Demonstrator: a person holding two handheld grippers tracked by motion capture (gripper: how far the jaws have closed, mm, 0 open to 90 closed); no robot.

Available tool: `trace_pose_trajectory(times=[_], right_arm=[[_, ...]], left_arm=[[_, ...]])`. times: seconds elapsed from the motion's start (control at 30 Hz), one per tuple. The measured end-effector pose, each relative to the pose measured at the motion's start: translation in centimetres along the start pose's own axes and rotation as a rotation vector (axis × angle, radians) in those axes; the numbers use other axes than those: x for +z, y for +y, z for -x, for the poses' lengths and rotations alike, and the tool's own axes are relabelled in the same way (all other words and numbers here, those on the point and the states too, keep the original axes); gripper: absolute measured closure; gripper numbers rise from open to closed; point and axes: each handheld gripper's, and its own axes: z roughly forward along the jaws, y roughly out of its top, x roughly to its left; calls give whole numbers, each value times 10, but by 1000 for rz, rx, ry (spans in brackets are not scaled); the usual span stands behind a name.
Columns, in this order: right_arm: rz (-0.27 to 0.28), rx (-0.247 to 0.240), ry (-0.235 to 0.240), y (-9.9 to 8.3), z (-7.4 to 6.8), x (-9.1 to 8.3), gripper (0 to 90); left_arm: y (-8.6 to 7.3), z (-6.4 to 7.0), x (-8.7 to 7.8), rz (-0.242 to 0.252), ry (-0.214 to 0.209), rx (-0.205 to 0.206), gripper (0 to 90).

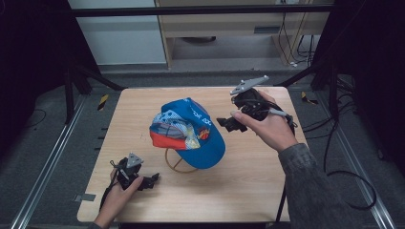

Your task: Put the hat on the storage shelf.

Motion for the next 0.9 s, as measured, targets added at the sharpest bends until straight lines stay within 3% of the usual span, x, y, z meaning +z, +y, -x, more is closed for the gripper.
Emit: trace_pose_trajectory(times=[0.17,0.47,0.67,0.9], right_arm=[[11,28,-61,-20,10,0,118],[47,60,-126,-65,18,1,125],[63,86,-141,-95,15,4,129],[56,93,-148,-131,6,20,141]], left_arm=[[0,0,0,-2,0,5,0],[0,0,0,-2,1,5,0],[0,0,0,-2,1,6,0],[0,0,0,-4,2,5,0]])
